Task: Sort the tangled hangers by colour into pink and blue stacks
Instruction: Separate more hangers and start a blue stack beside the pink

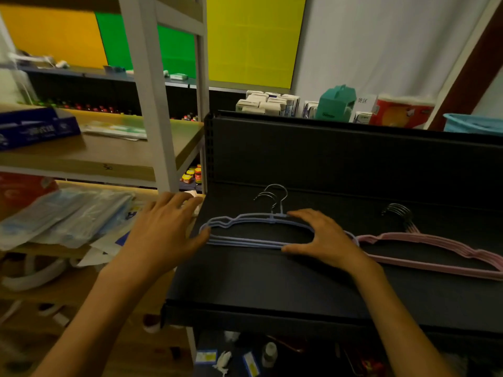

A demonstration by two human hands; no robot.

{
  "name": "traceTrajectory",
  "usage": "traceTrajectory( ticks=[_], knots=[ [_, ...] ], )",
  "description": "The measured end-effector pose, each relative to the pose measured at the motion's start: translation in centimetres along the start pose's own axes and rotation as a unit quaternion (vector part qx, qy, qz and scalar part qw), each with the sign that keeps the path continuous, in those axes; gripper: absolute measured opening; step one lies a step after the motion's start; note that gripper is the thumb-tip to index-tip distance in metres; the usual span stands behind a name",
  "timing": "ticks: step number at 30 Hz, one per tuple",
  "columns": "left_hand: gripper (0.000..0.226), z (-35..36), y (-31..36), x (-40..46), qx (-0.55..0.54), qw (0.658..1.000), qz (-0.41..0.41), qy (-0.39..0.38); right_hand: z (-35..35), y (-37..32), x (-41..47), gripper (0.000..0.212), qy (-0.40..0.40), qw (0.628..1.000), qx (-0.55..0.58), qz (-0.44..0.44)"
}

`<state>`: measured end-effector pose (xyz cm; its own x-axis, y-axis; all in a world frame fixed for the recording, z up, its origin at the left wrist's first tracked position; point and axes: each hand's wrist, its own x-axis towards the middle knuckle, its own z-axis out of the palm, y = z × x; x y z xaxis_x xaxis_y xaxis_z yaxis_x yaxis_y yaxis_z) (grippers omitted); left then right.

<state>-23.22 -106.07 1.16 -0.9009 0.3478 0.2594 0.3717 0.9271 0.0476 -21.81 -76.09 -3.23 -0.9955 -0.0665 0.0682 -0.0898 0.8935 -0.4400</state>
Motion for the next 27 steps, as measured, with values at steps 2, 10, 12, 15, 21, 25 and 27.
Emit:
traceTrajectory(
  ticks=[2,10,12,15,21,25,27],
  knots=[
    [0.072,0.3,0.3,0.0,-0.017,1.000,0.008,-0.004,0.3,-0.1,0.3,0.083,-0.015,1.000,-0.003,0.004],
    [0.072,1.8,1.0,0.9,-0.041,0.998,0.025,-0.041,0.7,-0.2,0.8,0.082,-0.035,0.999,0.007,0.013],
    [0.071,2.0,1.2,1.1,-0.047,0.997,0.030,-0.044,0.7,-0.4,1.1,0.082,-0.041,0.999,0.003,0.010],
    [0.071,2.3,1.3,1.5,-0.059,0.996,0.027,-0.054,0.8,-0.5,1.3,0.082,-0.050,0.999,0.004,0.008],
    [0.070,2.8,0.9,1.8,-0.070,0.995,0.033,-0.061,0.9,-0.4,1.5,0.083,-0.053,0.998,0.020,0.012],
    [0.071,3.1,0.5,2.0,-0.088,0.993,0.032,-0.070,1.0,-0.4,1.4,0.083,-0.043,0.999,0.022,0.017],
    [0.071,3.3,0.2,2.0,-0.095,0.992,0.033,-0.074,1.1,-0.4,1.4,0.084,-0.043,0.999,0.022,0.021]
  ],
)
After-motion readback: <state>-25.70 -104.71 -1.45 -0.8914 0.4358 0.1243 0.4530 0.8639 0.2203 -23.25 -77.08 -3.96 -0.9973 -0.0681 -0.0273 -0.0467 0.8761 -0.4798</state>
